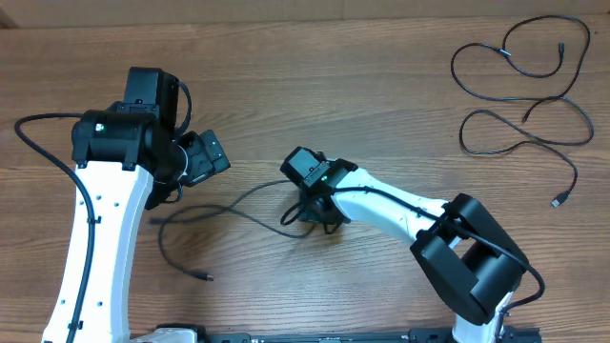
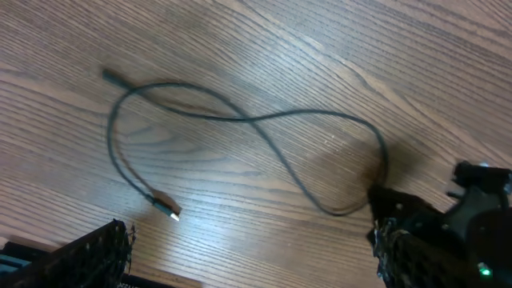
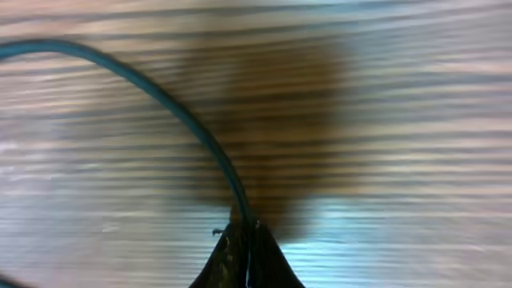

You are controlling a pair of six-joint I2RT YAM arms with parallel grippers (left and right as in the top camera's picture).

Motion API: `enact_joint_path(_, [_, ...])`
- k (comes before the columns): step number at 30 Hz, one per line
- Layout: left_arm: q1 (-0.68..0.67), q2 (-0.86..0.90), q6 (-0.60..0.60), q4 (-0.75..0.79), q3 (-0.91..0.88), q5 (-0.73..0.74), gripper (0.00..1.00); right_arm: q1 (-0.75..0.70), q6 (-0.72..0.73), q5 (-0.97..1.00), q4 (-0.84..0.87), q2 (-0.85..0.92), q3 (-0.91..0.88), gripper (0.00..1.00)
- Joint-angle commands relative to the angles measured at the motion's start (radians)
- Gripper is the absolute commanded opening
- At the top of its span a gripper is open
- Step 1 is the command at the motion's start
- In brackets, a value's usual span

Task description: Untangle cables

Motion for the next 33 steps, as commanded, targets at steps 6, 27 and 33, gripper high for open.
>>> enact_joint_path(6, [0.003, -0.010, 0.012, 0.001, 0.021, -0.013, 1.00, -0.140, 0.077, 0.222, -0.251, -0.105, 0.153, 0.04])
enact_joint_path(27, [0.003, -0.010, 0.011, 0.001, 0.021, -0.013, 1.00, -0.576, 0.028, 0.274, -0.655, -0.600, 0.297, 0.04])
enact_joint_path(33, [0.003, -0.010, 0.011, 0.001, 0.021, -0.013, 0.99, -0.662, -0.090, 0.280, -0.674, -0.679, 0.297, 0.04])
